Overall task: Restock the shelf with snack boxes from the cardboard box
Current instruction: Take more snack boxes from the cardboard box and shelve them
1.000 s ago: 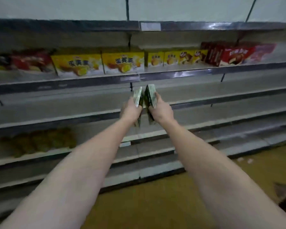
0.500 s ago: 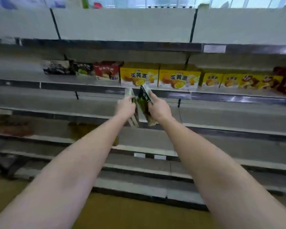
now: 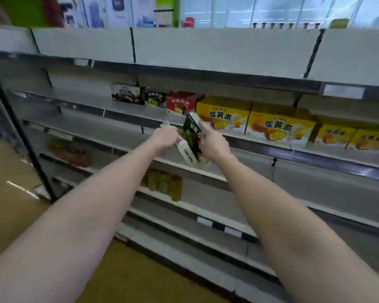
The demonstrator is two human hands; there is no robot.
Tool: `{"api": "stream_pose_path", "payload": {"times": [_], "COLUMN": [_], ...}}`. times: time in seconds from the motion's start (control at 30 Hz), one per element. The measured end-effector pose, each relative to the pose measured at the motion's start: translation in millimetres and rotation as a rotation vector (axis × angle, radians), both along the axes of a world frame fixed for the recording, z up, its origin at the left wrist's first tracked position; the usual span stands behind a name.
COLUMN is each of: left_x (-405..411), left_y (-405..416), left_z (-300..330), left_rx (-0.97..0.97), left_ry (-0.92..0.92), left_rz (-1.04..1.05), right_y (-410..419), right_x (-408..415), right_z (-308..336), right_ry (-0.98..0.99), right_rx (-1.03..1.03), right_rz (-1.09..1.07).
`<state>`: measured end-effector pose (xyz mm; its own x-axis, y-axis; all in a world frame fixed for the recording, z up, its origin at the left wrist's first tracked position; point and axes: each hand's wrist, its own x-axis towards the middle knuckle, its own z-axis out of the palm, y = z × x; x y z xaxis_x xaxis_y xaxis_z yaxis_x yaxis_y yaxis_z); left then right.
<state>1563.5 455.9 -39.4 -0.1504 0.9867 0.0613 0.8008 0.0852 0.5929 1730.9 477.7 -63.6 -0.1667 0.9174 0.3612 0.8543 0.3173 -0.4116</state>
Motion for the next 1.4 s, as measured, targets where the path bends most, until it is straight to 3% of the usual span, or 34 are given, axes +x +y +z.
{"api": "stream_pose_path", "payload": {"times": [0.1, 0.3, 0.43, 0.57, 0.7, 0.87, 0.97, 1.07, 1.3, 1.4], "left_x": [-23.3, -84.9, -131.6, -185.7, -238.5, -290.7, -319.5, -340.0, -356.9, -361.8], "left_y": [1.9, 40.9, 69.6, 108.4, 142.2, 171.2, 193.0, 214.5, 278.2, 310.6], "left_z": [2.9, 9.0, 15.3, 17.6, 26.5, 32.5, 27.5, 22.4, 27.2, 28.8], "left_rx": [-0.023, 0.15, 0.161, 0.135, 0.074, 0.16, 0.22, 0.291, 0.368, 0.388], "left_ry": [0.025, 0.323, 0.548, 0.644, 0.477, 0.328, 0.347, 0.416, 0.316, 0.397], "left_rz": [-0.012, 0.023, 0.077, 0.011, -0.037, -0.025, 0.044, 0.076, 0.056, 0.003], "right_y": [13.2, 44.9, 73.8, 104.8, 138.6, 180.0, 203.8, 228.7, 288.7, 325.0], "right_x": [-14.9, -70.0, -116.9, -162.9, -208.3, -263.8, -286.9, -304.7, -326.5, -333.6], "right_z": [4.3, 14.7, 16.8, 26.9, 40.6, 45.8, 43.6, 38.3, 31.5, 28.7], "right_ry": [0.041, 0.17, 0.222, 0.306, 0.328, 0.31, 0.388, 0.338, 0.324, 0.314], "right_rx": [-0.004, -0.014, -0.055, -0.072, -0.025, 0.036, 0.007, 0.031, 0.006, -0.042], "right_rz": [0.04, 0.07, 0.019, 0.019, -0.021, -0.078, -0.129, -0.176, -0.155, -0.13]}}
